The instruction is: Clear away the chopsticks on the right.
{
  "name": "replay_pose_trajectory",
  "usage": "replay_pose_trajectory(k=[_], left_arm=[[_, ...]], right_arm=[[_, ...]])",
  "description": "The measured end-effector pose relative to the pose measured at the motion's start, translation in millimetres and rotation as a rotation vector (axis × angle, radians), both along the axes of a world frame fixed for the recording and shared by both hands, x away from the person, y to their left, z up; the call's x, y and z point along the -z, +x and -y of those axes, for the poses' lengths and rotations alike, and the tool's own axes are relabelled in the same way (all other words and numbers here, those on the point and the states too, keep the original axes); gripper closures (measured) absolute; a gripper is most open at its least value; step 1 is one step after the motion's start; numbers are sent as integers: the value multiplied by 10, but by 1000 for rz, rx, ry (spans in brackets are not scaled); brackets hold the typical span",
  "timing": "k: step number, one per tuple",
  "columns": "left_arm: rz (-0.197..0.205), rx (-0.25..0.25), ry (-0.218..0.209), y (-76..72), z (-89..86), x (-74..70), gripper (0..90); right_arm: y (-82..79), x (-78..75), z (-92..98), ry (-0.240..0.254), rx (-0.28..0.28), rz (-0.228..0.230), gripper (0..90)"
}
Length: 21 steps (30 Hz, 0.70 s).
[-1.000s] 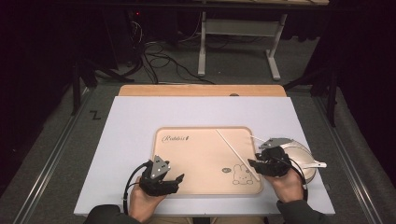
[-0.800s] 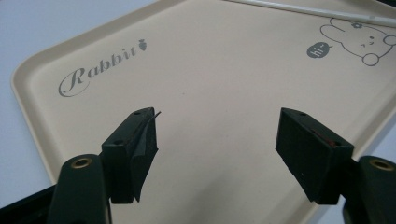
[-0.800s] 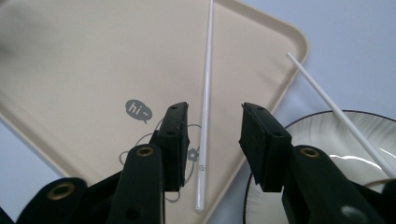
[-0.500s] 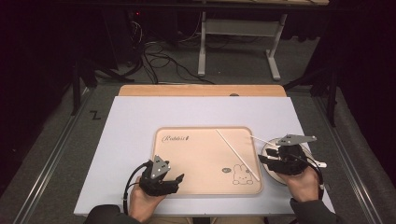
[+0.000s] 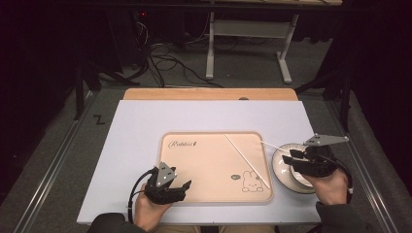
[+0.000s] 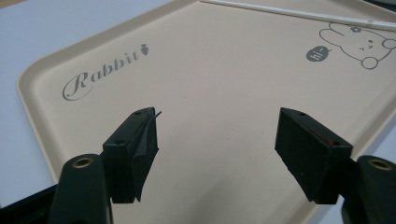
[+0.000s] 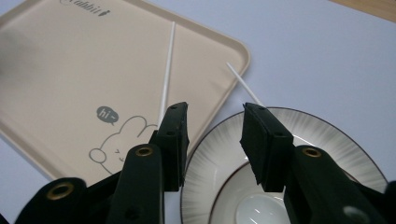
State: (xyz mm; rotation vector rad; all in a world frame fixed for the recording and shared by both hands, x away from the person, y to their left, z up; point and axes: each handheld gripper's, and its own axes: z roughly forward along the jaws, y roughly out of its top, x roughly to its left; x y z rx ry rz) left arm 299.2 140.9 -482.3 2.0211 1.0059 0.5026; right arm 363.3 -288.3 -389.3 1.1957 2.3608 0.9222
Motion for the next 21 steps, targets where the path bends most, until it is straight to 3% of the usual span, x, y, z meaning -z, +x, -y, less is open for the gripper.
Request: replay_pose_trajectory(k=[11,21], left_arm=[[-5,-3,-17,6,-8,7,301],[-10,3,3,5,39,30,301]], right_arm=[[109,-76,297,-39,41,26,643],[226,-93,596,-94,72,5,672]])
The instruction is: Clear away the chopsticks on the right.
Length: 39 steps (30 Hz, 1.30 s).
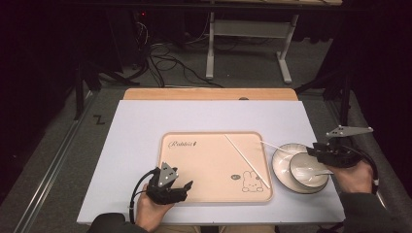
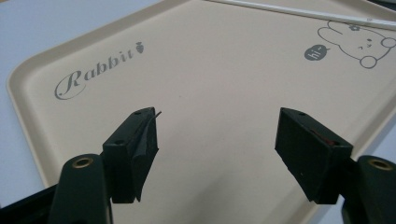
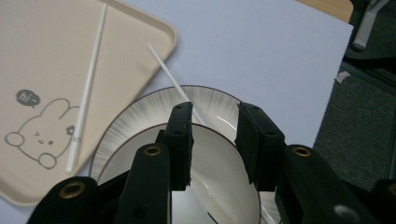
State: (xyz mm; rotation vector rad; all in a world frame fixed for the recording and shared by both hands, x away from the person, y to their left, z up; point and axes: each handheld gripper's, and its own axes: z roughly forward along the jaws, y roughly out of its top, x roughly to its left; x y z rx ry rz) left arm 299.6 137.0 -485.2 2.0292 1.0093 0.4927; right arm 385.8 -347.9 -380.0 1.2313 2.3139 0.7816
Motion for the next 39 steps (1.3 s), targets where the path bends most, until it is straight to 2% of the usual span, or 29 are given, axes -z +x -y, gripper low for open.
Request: replay_pose_trajectory(k=[3,11,18,23,39], left_arm=[[-3,2,0,9,6,9,302],[-9,5,5,13,24,22,301],[-9,9,4,12,24,20,301],[-10,12,6,11,26,19,302],[-16,12,9,19,42,38,301]], right_arm=[[43,33,58,-16,10,-7,683],[207,131,149,-60,11,-63,711],[372,233,192,-94,13,-131,714],[436,291,227,-122,8,-153,713],[496,400,439,-108,3,-249,708]])
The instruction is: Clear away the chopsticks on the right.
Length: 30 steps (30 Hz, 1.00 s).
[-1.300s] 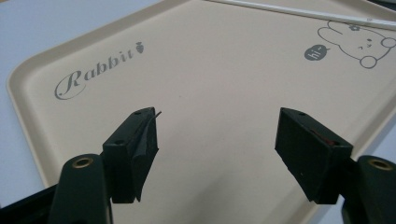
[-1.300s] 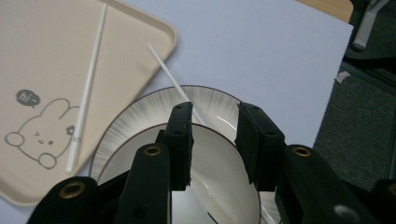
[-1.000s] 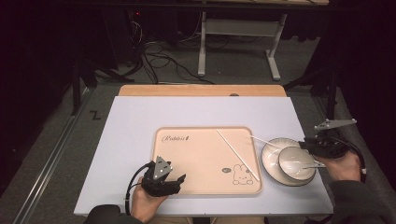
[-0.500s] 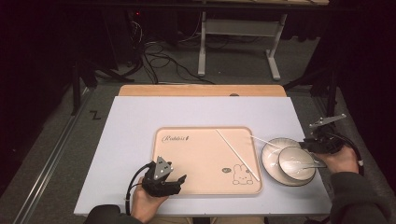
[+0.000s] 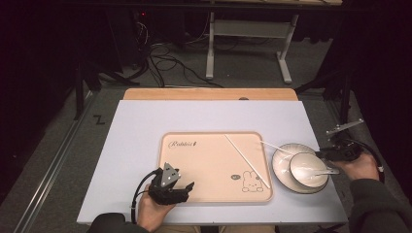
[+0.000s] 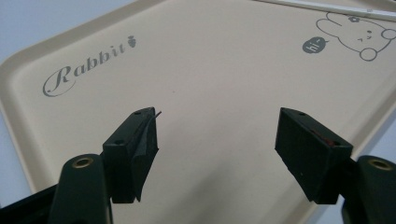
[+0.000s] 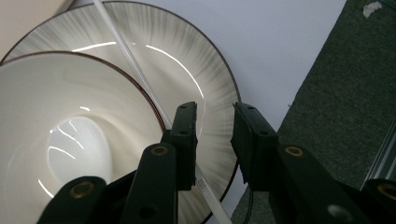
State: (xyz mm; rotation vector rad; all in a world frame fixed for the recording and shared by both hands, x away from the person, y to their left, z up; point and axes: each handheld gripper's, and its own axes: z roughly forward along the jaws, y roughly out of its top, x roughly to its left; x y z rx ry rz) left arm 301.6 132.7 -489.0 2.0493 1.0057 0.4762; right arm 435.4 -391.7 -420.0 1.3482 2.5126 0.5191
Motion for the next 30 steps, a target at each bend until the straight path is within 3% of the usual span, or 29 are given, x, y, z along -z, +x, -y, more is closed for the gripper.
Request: replay_pose_trajectory(k=[7,10,15,30], left_arm=[[2,-1,-1,0,2,2,301],[2,-1,-1,0,0,3,301],[-3,1,3,4,3,6,301],[-8,-2,9,15,17,24,301]], right_arm=[[26,-1,29,15,-15,-28,707],[42,-9,65,18,10,-20,707],[60,40,72,-6,6,-42,706],[-8,80,167,-13,-69,-117,682]])
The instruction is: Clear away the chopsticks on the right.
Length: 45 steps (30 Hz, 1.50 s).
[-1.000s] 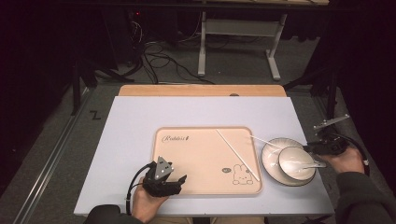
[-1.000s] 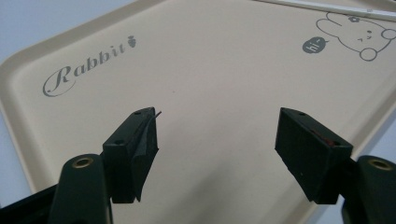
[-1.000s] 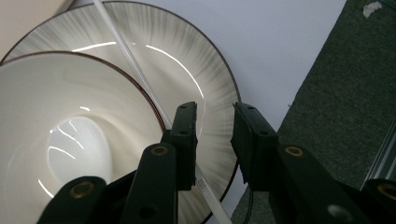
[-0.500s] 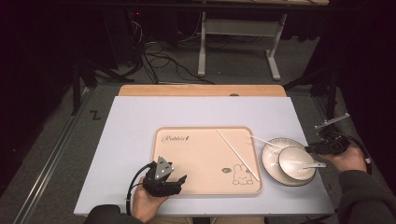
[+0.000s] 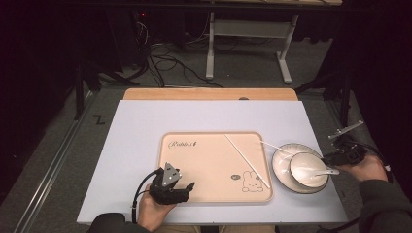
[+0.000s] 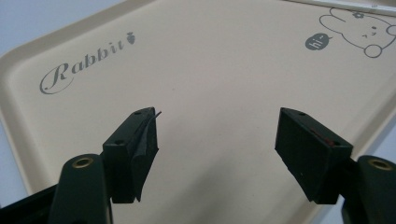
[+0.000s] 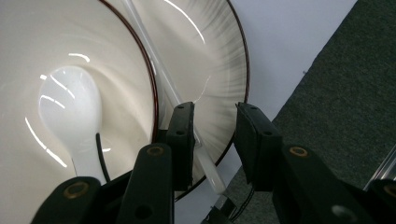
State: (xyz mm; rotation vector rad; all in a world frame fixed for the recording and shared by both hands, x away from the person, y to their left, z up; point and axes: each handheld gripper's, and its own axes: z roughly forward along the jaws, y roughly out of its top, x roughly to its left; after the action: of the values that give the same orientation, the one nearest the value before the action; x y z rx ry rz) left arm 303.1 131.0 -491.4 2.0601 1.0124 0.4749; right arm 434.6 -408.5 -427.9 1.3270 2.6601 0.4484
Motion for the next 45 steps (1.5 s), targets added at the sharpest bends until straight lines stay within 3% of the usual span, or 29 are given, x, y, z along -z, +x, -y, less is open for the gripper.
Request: replay_pose_trajectory(k=[13,29,45], left_arm=[[0,-1,1,-1,3,4,301],[-1,7,0,1,9,8,302],[-11,22,4,5,25,21,303]], right_arm=[[-52,38,-22,-8,-62,-2,666],[5,109,-65,-24,-70,-14,663],[23,148,-85,-30,-81,-33,725]])
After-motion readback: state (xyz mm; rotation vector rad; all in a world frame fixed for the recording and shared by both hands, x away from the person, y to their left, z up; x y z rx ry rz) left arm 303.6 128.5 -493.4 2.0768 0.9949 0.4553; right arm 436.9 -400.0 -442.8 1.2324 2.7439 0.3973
